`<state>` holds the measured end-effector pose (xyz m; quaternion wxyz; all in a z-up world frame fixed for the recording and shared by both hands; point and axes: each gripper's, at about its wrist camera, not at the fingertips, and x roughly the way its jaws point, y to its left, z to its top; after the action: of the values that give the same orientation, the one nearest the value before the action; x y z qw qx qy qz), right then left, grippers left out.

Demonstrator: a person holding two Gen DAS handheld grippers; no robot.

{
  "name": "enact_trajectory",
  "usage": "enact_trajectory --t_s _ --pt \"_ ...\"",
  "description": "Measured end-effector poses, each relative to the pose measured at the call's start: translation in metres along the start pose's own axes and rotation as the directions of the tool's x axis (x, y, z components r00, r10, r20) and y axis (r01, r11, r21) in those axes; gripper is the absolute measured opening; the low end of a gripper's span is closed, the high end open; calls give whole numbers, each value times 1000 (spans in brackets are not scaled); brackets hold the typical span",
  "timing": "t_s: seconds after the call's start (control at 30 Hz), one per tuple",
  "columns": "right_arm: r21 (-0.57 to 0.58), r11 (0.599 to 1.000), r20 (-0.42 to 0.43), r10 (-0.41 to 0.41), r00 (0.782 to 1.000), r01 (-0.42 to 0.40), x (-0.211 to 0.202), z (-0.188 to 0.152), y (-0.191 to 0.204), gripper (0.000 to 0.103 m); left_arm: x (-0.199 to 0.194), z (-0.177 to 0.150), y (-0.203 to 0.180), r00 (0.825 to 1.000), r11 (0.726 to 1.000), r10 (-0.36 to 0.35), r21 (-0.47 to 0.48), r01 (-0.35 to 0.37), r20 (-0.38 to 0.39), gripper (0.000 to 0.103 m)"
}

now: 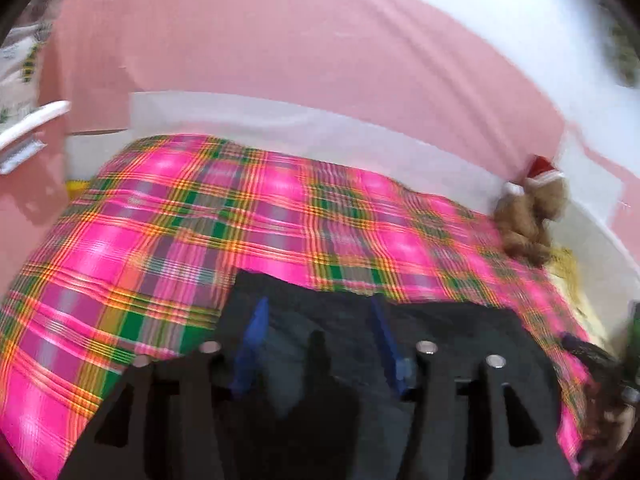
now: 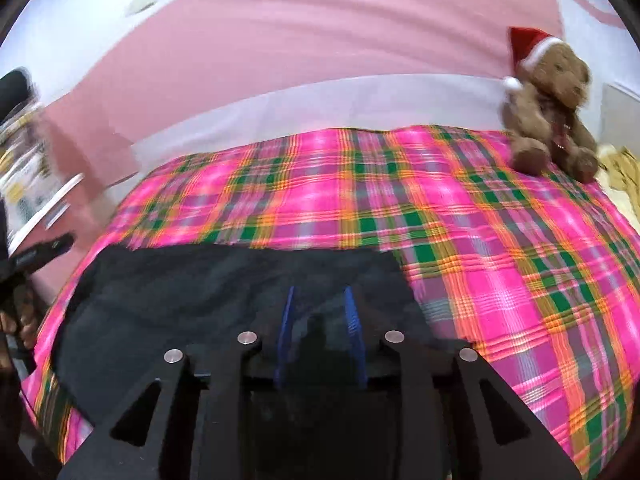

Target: Fold large clothes

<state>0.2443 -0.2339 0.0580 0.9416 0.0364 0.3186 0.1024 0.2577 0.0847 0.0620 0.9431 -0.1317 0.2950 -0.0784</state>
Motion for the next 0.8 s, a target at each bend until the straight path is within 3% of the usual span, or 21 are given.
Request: enact_trajectory --t_s 0.07,0.17,0.23,0.47,0.63,0.7,0.8 --pt "-32 999 -23 24 999 -24 12 -13 19 30 13 -21 -29 999 996 -31 77 34 -41 60" --pt "-66 998 -73 -12 997 7 51 -24 30 31 59 -45 -47 990 991 -3 130 22 -140 60" --pt "-91 995 -53 -49 997 44 68 -25 26 32 79 -51 -45 992 990 23 140 -5 -123 60" --pt "-27 999 -59 -45 997 44 108 -29 9 33 98 -57 -44 993 989 58 141 -42 -106 61" --pt "-31 998 -93 -61 994 58 95 -23 10 34 76 -40 -50 983 990 48 142 -22 -176 60" --pt "-19 998 -75 -59 995 58 80 -16 9 35 65 -28 -49 989 985 31 170 -6 -144 60" --pt "-7 997 -28 -83 996 83 64 -3 1 35 69 -8 -41 990 961 116 260 -91 -81 60"
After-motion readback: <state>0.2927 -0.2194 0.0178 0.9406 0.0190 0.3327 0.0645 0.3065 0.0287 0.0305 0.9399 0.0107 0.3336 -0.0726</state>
